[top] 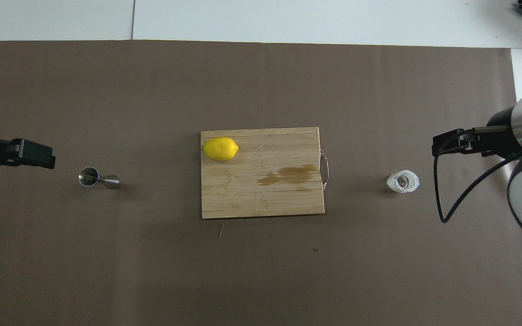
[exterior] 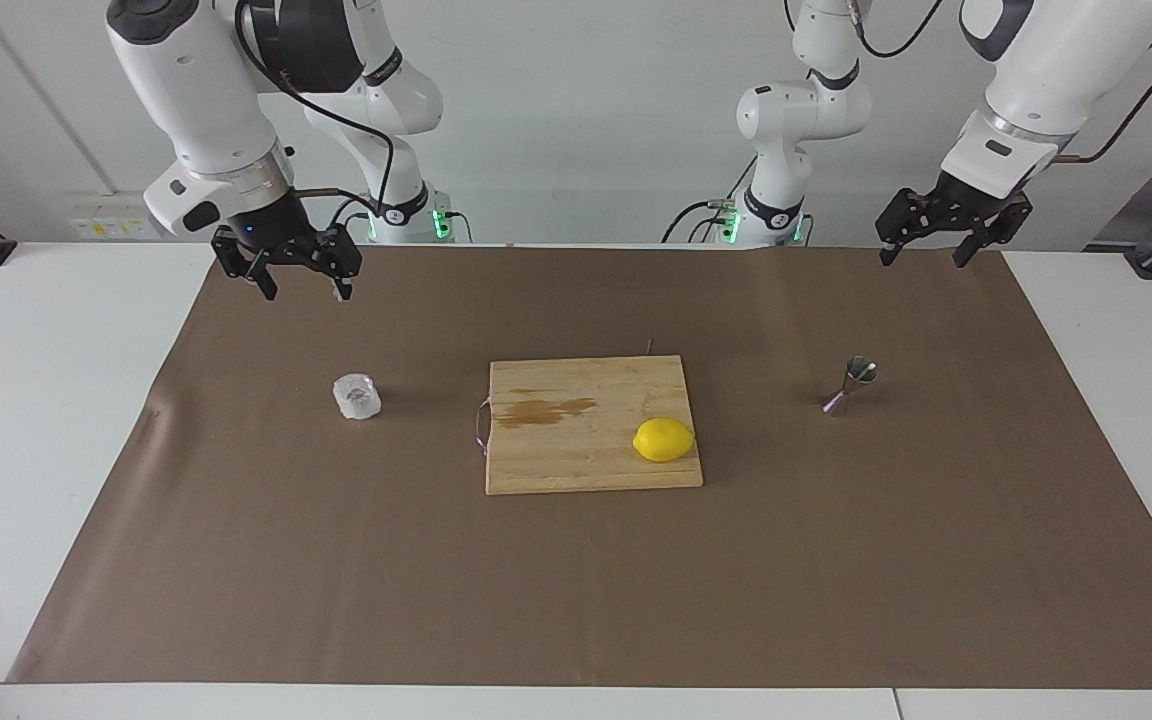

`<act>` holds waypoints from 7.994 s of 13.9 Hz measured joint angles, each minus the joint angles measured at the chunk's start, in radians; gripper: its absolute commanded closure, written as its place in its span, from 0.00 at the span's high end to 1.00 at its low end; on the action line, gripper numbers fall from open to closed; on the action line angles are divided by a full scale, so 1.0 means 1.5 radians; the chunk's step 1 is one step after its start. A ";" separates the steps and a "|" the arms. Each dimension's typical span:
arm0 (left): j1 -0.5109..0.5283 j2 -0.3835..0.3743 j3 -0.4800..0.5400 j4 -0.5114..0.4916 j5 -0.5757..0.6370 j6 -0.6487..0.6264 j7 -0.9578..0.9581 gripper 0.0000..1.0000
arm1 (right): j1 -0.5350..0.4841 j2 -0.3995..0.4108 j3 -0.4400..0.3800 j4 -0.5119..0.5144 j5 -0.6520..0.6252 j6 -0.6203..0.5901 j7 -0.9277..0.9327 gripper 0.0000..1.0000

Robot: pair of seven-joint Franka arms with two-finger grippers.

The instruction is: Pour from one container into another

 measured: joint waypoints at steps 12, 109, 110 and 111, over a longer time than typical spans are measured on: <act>0.017 -0.013 0.007 -0.054 -0.001 0.033 -0.005 1.00 | 0.000 0.000 0.000 0.000 0.000 0.000 0.000 1.00; 0.045 -0.059 -0.009 -0.452 -0.666 0.490 -0.966 0.00 | 0.000 0.000 0.000 0.000 0.000 0.000 0.000 1.00; 0.019 -0.057 -0.011 -0.445 -0.681 0.491 -0.981 0.00 | 0.000 0.000 0.000 0.000 0.000 0.000 0.000 1.00; -0.010 -0.054 -0.011 -0.438 -0.696 0.493 -0.994 0.00 | 0.000 0.000 0.000 0.000 0.000 0.000 0.000 1.00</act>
